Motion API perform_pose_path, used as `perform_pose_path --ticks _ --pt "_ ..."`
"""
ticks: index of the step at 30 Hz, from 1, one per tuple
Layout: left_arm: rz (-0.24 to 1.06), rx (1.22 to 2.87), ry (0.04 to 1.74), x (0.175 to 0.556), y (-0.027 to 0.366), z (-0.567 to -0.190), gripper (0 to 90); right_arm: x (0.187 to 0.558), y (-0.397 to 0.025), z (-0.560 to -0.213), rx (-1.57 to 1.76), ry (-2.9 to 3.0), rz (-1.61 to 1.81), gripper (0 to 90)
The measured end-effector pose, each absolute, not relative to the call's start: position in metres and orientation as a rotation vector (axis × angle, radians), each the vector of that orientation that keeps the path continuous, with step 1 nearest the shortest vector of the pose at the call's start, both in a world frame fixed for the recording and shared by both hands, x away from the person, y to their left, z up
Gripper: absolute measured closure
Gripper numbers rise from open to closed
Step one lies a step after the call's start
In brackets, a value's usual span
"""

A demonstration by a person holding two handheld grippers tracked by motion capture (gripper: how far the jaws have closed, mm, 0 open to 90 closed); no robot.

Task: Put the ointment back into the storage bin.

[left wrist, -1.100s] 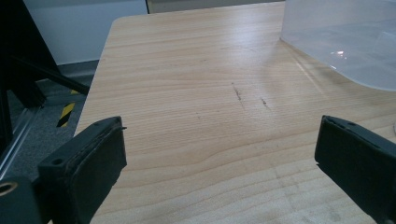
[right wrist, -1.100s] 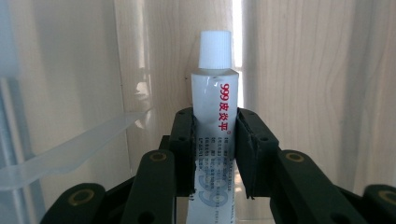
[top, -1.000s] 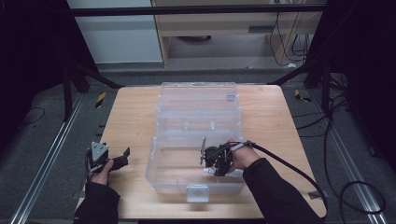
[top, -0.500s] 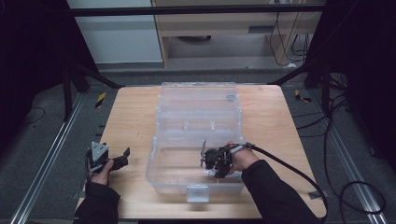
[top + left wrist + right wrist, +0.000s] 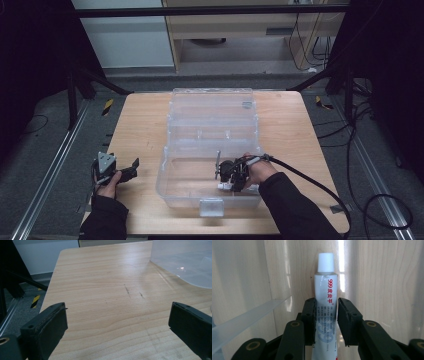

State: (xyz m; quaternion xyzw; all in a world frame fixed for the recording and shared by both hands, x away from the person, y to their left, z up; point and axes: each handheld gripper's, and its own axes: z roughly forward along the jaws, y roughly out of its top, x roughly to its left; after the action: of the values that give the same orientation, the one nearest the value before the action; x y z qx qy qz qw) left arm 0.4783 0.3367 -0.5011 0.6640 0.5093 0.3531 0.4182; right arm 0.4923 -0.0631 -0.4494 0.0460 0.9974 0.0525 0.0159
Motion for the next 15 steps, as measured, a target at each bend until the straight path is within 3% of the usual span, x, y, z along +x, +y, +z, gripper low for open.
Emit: perform_pose_path --ticks 15 --pt "0.886 1.665 1.278 0.478 0.337 -0.501 1.5 0.489 -0.072 -0.426 0.185 3.074 0.343 62.7"
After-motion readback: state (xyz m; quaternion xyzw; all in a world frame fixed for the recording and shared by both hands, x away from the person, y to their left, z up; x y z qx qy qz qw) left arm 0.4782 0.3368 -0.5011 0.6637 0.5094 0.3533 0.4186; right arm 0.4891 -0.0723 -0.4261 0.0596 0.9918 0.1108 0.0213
